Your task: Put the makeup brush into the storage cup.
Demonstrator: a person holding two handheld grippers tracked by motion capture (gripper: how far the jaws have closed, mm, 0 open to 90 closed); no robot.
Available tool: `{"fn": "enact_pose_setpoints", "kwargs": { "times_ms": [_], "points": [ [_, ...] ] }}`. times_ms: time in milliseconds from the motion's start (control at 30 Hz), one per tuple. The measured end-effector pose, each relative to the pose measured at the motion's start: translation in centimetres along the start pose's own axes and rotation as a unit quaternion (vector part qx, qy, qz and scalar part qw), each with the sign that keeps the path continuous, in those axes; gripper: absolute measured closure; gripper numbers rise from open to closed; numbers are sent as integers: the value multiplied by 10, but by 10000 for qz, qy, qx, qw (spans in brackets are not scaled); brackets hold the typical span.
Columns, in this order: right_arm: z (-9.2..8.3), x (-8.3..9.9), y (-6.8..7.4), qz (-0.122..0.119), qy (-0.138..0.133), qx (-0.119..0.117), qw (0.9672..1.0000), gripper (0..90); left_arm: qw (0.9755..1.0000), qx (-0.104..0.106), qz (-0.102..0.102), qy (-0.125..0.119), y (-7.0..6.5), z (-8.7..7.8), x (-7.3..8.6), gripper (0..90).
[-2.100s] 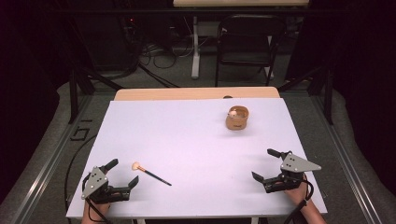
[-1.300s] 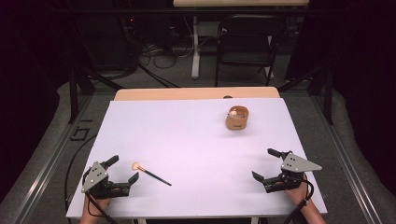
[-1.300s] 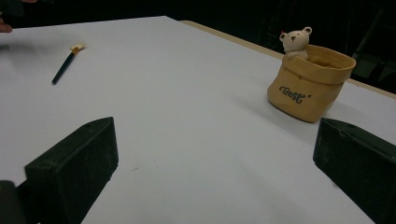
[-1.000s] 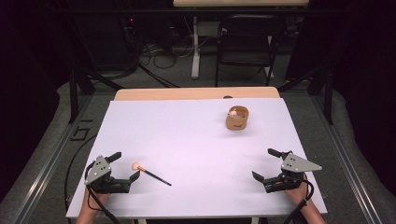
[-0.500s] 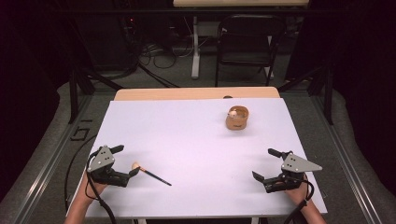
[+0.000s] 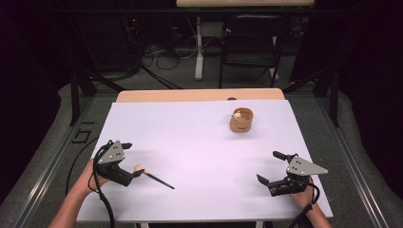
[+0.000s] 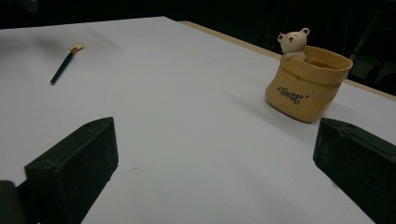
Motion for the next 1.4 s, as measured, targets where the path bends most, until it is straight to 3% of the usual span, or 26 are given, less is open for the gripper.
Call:
{"fn": "enact_pose_setpoints", "kwargs": {
  "times_ms": [233, 533, 633, 667, 733, 767, 967, 1000, 1133, 1167, 1233, 1367, 1400],
  "points": [
    [0, 0, 0, -4, -6, -2, 10000, 0, 9980, 206, 433, 412, 2, 5, -8, 0],
    [-1, 0, 0, -12, 15, -7, 10000, 0, 9894, 362, 1034, 955, 7, 11, -19, 0],
    [-1, 0, 0, -9, 2, -9, 10000, 0, 9842, 432, 1252, 1173, 9, 13, -22, 0],
    [-1, 0, 0, -9, 2, -9, 10000, 0, 9840, 415, 1288, 1157, 8, 14, -22, 0],
    [-1, 0, 0, -16, 10, -12, 10000, 0, 9798, 497, 1416, 1319, 8, 16, -24, 0],
    [-1, 0, 0, -13, 11, -12, 10000, 0, 9761, 508, 1566, 1417, 8, 17, -25, 0],
    [-1, 0, 0, -11, -2, -5, 10000, 0, 9649, 584, 1934, 1678, 7, 25, -27, 0],
    [-1, 0, 0, -12, -4, -4, 10000, 0, 9609, 659, 2021, 1774, 7, 25, -27, 0],
    [-1, 0, 0, -10, -4, -5, 10000, 0, 9516, 748, 2272, 1927, 4, 30, -29, 0],
    [-1, 0, 0, -12, 1, -7, 10000, 0, 9481, 777, 2356, 1990, 3, 32, -30, 0],
    [-1, 0, 0, -12, 1, -8, 10000, 0, 9453, 849, 2416, 2020, 1, 34, -30, 0],
    [-1, 0, 0, -6, -7, -11, 10000, 0, 9350, 951, 2602, 2216, -1, 38, -30, 0],
    [-1, 0, 0, -4, -9, -11, 10000, 0, 9344, 972, 2598, 2235, -1, 39, -30, 0]
  ]
}}
Point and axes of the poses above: each handheld gripper's, and its own axes: z roughly forward along the jaws, x roughly out of its underside, y roughly to its left, the point moved 5 cm from there along z, roughly forward along the jaws, and after that the axes turned 1 degree about -y, right-handed, at the moved point
